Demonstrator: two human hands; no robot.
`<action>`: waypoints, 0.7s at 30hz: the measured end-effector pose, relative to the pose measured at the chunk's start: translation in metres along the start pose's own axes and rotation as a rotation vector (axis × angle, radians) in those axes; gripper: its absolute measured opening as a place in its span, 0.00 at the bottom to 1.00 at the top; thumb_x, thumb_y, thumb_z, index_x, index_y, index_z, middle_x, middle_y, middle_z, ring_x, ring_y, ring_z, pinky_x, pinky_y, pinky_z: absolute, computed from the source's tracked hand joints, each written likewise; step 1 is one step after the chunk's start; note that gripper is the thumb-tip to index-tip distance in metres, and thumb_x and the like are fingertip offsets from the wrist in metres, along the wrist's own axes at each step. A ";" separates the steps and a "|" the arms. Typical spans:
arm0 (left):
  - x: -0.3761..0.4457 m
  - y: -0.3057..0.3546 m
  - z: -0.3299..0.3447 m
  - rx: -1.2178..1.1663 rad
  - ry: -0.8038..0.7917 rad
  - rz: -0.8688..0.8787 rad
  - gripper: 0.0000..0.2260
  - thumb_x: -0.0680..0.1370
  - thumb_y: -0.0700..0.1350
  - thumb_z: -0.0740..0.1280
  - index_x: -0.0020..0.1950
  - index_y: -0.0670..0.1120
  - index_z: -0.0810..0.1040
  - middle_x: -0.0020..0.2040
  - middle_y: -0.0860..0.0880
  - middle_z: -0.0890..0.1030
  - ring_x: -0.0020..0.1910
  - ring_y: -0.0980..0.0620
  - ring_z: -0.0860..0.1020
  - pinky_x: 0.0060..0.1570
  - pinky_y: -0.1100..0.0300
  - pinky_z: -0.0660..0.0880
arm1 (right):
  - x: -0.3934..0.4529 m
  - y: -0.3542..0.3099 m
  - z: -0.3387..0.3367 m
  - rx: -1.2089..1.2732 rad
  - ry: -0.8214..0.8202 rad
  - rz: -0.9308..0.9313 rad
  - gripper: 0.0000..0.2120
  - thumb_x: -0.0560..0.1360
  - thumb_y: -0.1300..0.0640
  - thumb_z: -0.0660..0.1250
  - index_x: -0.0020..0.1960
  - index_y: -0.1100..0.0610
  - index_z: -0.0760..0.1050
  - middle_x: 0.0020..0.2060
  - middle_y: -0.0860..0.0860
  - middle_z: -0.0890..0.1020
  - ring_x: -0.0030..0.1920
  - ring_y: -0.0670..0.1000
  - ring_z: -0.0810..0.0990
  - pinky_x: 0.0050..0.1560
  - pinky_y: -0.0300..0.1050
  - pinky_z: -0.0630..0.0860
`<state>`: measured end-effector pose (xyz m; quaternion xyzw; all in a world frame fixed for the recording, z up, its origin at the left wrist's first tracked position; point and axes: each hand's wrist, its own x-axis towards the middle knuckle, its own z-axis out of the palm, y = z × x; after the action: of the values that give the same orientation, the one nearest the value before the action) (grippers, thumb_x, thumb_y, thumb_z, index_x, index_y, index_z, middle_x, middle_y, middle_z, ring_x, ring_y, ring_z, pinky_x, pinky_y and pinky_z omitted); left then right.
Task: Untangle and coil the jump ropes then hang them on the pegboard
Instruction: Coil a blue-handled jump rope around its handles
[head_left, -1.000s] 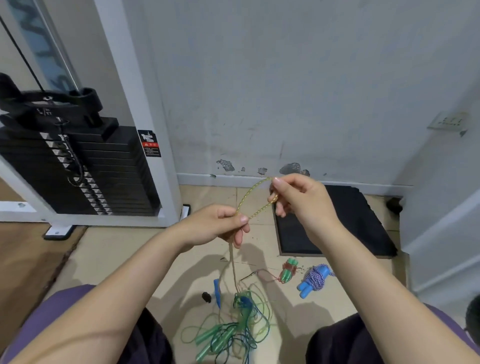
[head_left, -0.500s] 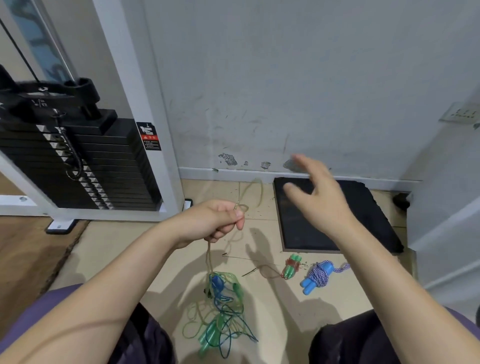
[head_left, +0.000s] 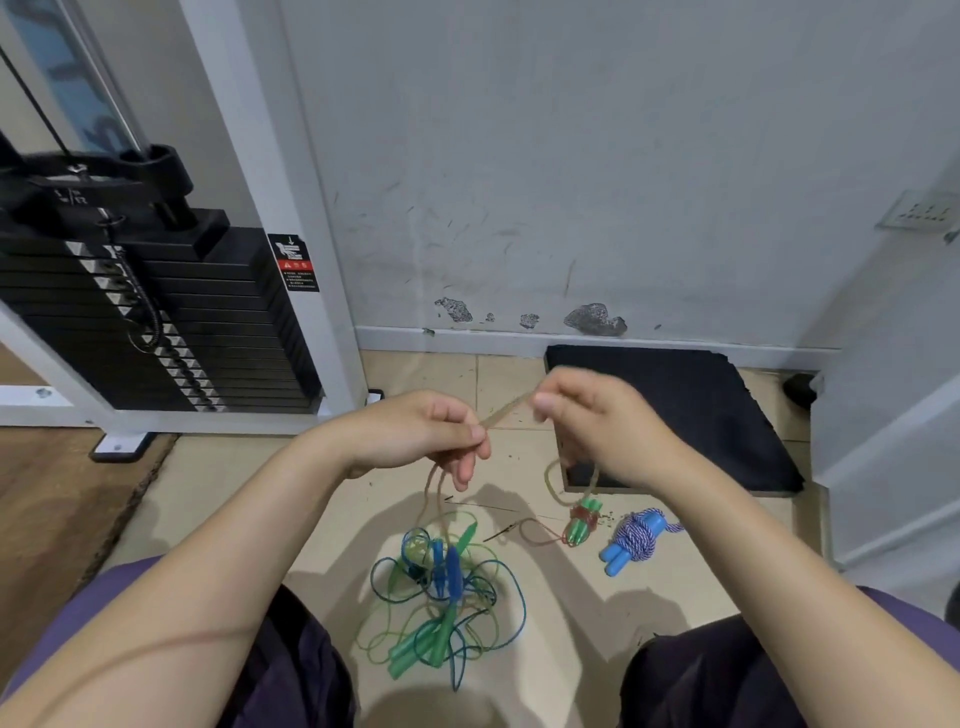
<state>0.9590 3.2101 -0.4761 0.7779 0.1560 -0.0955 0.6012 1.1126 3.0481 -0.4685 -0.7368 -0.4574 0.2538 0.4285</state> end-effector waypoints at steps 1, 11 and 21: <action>-0.002 -0.001 -0.002 0.062 -0.002 -0.040 0.10 0.84 0.42 0.59 0.48 0.42 0.78 0.37 0.47 0.82 0.38 0.56 0.78 0.35 0.72 0.70 | 0.001 0.002 -0.005 0.087 0.090 -0.007 0.10 0.81 0.60 0.63 0.40 0.58 0.74 0.27 0.55 0.70 0.27 0.53 0.72 0.30 0.41 0.72; -0.001 0.003 -0.005 -0.079 -0.002 0.030 0.12 0.80 0.50 0.63 0.44 0.44 0.78 0.27 0.50 0.61 0.26 0.53 0.57 0.26 0.64 0.61 | -0.010 0.009 -0.031 0.230 -0.141 0.103 0.21 0.69 0.51 0.78 0.52 0.63 0.77 0.33 0.57 0.80 0.32 0.55 0.78 0.41 0.45 0.76; 0.011 -0.002 0.006 -0.037 0.068 0.006 0.11 0.82 0.46 0.62 0.51 0.43 0.83 0.28 0.54 0.66 0.28 0.55 0.60 0.28 0.64 0.58 | -0.009 0.018 -0.026 -0.003 0.020 0.057 0.22 0.72 0.44 0.73 0.64 0.43 0.75 0.61 0.41 0.78 0.62 0.38 0.75 0.67 0.45 0.71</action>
<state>0.9690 3.2066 -0.4834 0.7699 0.1758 -0.0640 0.6101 1.1372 3.0260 -0.4713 -0.7528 -0.4320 0.2577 0.4246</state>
